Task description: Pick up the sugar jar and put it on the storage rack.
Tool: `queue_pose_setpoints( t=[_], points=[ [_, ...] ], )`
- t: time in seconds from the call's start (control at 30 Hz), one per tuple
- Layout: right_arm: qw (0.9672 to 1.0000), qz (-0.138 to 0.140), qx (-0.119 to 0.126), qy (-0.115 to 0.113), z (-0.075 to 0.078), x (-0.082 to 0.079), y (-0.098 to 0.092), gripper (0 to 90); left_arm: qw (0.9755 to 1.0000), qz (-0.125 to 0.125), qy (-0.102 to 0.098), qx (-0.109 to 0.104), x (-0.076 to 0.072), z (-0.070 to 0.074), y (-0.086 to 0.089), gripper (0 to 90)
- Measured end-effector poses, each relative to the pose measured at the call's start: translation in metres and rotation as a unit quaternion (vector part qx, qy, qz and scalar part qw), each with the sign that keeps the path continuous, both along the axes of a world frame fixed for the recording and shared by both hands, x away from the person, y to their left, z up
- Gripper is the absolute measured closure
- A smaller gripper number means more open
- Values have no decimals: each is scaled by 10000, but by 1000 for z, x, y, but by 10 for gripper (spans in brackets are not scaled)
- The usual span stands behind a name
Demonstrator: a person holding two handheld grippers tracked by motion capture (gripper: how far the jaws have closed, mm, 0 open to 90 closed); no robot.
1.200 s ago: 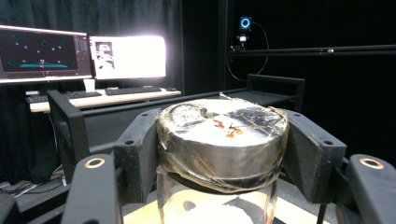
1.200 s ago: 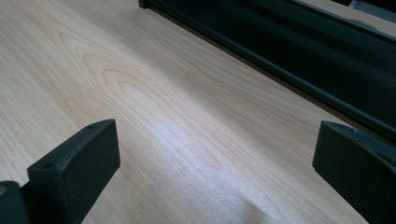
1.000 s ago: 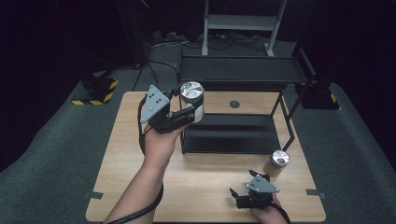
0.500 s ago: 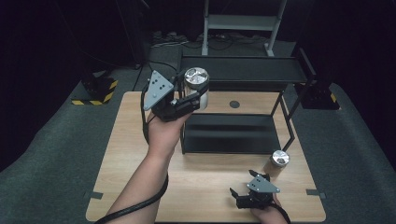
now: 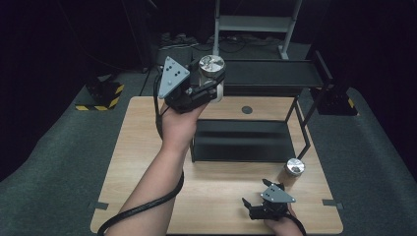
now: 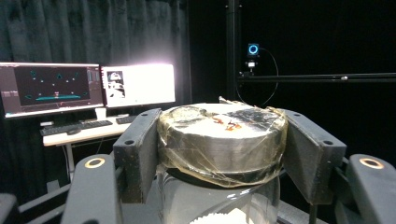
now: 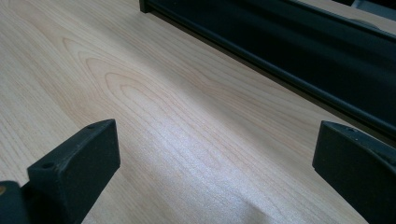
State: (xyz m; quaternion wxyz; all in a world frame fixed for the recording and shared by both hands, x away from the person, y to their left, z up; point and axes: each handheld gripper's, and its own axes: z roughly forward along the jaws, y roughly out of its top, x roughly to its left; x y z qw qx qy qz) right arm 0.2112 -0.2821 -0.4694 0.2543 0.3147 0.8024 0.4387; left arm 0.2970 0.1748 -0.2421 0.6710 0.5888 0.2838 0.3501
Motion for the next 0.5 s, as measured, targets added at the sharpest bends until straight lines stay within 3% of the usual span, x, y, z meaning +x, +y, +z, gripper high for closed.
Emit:
queue_pose_setpoints(
  t=[0.5],
  points=[
    [10000, -1, 60, 27, 0, 1, -2, 0, 9997, 241, 17, 61, 25, 8, -11, 343]
  ],
)
